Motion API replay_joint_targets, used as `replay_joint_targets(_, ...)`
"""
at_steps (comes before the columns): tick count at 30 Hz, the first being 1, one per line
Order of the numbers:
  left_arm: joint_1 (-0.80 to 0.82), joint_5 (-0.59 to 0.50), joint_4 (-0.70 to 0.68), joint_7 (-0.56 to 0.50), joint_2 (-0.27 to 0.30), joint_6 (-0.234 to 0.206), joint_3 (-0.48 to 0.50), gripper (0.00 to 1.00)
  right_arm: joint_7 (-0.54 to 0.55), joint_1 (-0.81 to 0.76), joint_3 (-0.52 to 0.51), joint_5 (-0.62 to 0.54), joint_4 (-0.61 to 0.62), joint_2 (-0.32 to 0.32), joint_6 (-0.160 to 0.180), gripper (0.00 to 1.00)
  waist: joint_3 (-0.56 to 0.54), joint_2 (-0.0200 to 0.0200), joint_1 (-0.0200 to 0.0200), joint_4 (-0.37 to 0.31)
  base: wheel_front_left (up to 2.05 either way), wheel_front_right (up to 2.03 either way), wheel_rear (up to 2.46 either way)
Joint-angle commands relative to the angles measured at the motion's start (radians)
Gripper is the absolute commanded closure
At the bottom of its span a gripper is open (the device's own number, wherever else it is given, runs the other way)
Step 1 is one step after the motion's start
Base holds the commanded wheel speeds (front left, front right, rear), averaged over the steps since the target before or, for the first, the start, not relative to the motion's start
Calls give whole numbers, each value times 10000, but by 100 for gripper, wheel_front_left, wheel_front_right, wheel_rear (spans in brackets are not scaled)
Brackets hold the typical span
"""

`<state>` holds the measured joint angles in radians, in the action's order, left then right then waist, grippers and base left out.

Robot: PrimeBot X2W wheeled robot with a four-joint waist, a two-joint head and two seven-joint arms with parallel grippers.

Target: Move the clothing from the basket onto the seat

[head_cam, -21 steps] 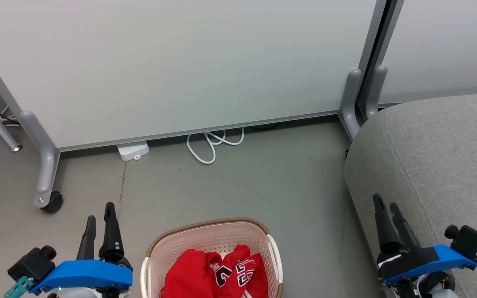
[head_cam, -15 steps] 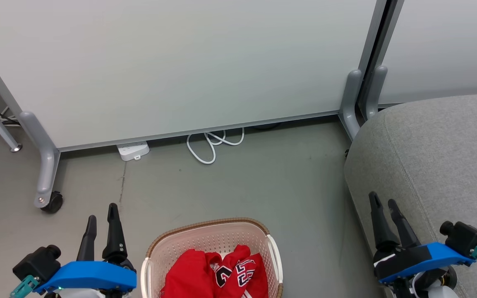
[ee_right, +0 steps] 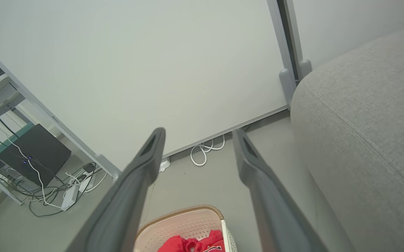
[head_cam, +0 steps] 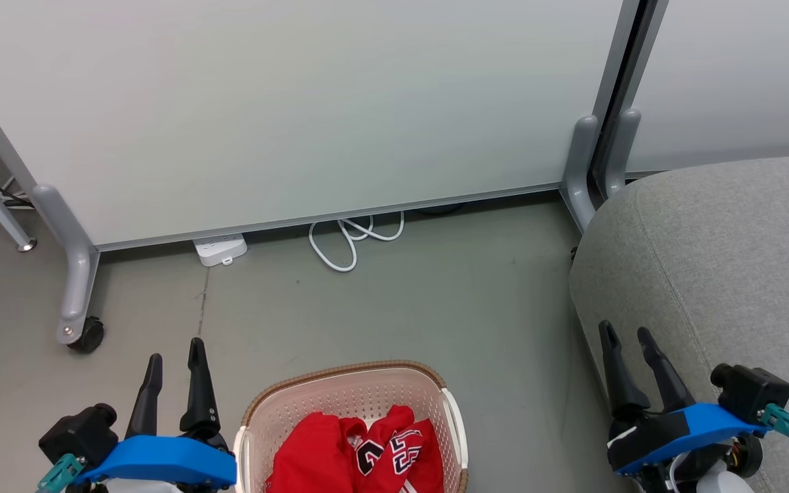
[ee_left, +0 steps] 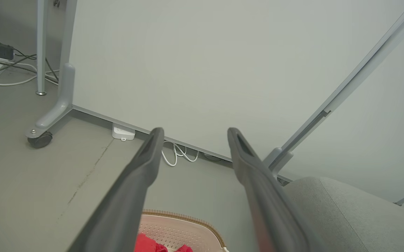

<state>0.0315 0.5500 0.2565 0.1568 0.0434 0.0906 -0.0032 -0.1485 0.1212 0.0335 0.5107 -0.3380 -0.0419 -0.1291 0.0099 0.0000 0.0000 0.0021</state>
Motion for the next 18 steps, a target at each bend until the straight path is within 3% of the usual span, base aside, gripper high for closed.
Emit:
replay_joint_targets(1, 48, -269, -47, 92, 73, 45, -12, 0, -89, 242, 28, -315, 39, -82, -16, 0, -3, 0, 0, 1, 0, 0, 0)
replay_joint_targets(18, -54, -1588, 162, 512, 79, 61, -110, 0, -332, 252, 144, -2030, -62, -98, -21, 0, -75, 0, 0, -12, 0, 0, 0)
